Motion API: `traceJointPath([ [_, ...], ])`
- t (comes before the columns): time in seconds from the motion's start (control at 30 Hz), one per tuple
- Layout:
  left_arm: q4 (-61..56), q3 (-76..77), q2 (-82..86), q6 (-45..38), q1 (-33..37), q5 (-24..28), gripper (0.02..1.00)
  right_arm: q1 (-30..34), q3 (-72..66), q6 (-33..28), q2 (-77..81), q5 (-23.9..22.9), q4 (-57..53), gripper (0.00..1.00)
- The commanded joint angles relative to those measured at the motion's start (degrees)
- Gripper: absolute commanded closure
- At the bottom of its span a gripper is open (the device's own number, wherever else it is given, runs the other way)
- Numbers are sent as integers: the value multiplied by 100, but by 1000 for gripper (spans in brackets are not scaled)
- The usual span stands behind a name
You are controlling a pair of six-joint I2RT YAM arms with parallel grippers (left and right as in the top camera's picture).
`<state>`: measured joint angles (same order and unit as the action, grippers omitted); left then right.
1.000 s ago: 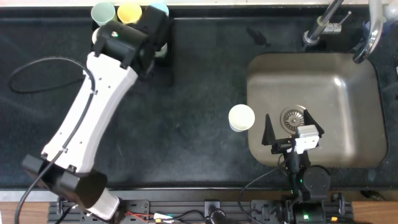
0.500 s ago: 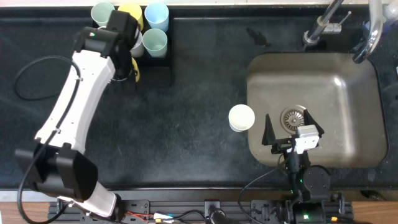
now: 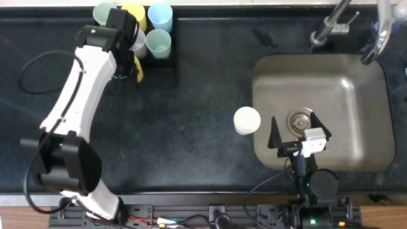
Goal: Store Cups
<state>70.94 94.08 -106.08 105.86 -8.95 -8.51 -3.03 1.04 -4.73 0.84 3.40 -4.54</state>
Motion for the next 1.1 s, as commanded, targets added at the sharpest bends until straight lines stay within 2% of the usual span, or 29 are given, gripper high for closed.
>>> traceJointPath([
  [0.03, -42, -13, -140, -133, 42, -15, 982, 15, -76, 0, -63, -46, 33, 5],
  [1.1, -470, -11, -826, -282, 133, -48, 982, 15, -76, 0, -63, -46, 33, 5],
])
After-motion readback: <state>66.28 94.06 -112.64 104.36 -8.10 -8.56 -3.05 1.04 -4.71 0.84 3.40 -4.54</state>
